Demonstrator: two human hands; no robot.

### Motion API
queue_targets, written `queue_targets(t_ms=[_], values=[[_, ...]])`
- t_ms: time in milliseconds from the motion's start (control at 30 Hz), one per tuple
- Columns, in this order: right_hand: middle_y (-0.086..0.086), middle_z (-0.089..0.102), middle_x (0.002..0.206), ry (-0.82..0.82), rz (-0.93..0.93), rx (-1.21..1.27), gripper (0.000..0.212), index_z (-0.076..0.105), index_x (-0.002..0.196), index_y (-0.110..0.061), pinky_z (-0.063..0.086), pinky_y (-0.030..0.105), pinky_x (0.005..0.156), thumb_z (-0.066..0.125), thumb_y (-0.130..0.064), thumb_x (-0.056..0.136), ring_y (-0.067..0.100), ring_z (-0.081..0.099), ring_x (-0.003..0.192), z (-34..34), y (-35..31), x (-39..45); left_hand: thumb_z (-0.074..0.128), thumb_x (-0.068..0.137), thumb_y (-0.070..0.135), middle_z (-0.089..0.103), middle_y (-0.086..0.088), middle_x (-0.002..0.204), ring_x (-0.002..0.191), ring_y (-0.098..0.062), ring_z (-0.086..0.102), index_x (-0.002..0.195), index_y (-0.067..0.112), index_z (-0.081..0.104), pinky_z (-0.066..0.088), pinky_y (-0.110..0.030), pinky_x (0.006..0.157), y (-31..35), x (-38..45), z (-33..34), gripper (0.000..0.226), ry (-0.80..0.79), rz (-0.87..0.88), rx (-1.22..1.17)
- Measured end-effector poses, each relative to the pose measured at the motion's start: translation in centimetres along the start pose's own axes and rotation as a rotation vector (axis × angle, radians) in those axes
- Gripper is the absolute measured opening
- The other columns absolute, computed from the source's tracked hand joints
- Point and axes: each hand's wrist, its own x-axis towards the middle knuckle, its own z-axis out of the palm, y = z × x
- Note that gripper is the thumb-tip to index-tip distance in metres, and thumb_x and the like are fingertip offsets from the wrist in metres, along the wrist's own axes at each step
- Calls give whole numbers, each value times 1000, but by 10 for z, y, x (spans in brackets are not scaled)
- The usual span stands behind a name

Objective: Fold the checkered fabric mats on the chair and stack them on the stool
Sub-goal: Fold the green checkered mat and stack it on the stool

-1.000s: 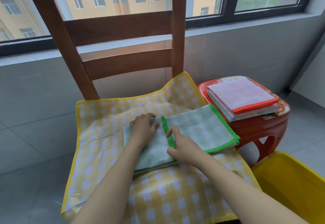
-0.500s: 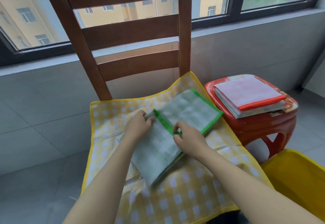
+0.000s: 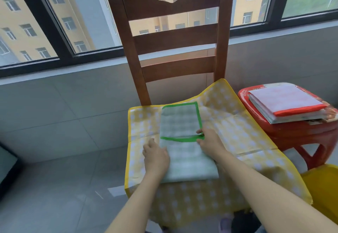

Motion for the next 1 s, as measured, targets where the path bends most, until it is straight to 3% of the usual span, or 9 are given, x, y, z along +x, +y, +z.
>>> queue_targets(t_ms=[67,133,200,300,367,467,533,700,1000], values=[[14,45,127,-8,-39,-75,32,51,123,-9,35,26,90,52,-9,91,28,47,115,3,0,-2,39,97,24,13,-16,153,141,-32,16,148,12,14,21,-40,112,-5,0,3,58,39,189,231],[15,44,125,-14,-72,-138,31,51,124,-7,35,28,93,50,-8,92,29,47,114,6,1,-3,30,99,28,-6,-11,159,147,-24,-6,151,14,8,-1,-40,117,-9,1,7,58,-41,368,398],[15,45,120,-22,-98,-186,30,53,123,-7,37,30,92,50,-10,93,31,49,109,6,0,-3,22,99,35,-14,-9,158,146,-19,-17,151,14,1,-13,-40,117,-13,3,13,60,-157,415,450],[16,38,136,-20,-126,-423,38,45,133,-12,30,35,103,43,-21,96,34,37,127,3,-9,-8,20,98,40,-15,-9,158,145,-20,-17,151,14,-4,-12,-39,118,-16,6,21,63,-212,383,455],[7,14,157,-30,-199,-665,49,28,145,-18,10,41,115,30,-33,99,30,12,143,5,-18,-18,19,98,41,-15,-10,158,146,-20,-16,151,14,-4,-11,-39,119,-15,6,22,64,-210,365,468],[2,-6,159,-160,-236,-737,59,11,150,-18,-8,41,118,17,-45,99,20,-10,146,19,-20,-36,19,98,41,-15,-11,158,146,-21,-15,151,13,-5,-11,-39,119,-13,7,21,64,-215,357,471],[1,-8,159,-234,-175,-691,63,2,151,-19,-9,38,118,16,-51,97,16,-11,146,23,-9,-41,18,98,41,-15,-11,158,146,-20,-15,150,12,-5,-11,-38,119,-13,7,21,64,-220,355,470],[-1,-13,158,-234,-139,-636,67,-7,150,-18,-8,33,118,15,-53,97,11,-13,145,17,4,-38,19,98,43,-15,-12,158,146,-21,-14,150,7,-5,-9,-35,119,-13,6,20,67,-215,340,443],[14,-20,155,-193,-55,-577,81,-10,149,-14,-9,36,118,20,-63,92,24,-17,144,19,6,-37,29,97,42,-7,-11,159,147,-21,-6,151,7,3,-4,-34,120,-13,6,18,69,-177,341,337]])
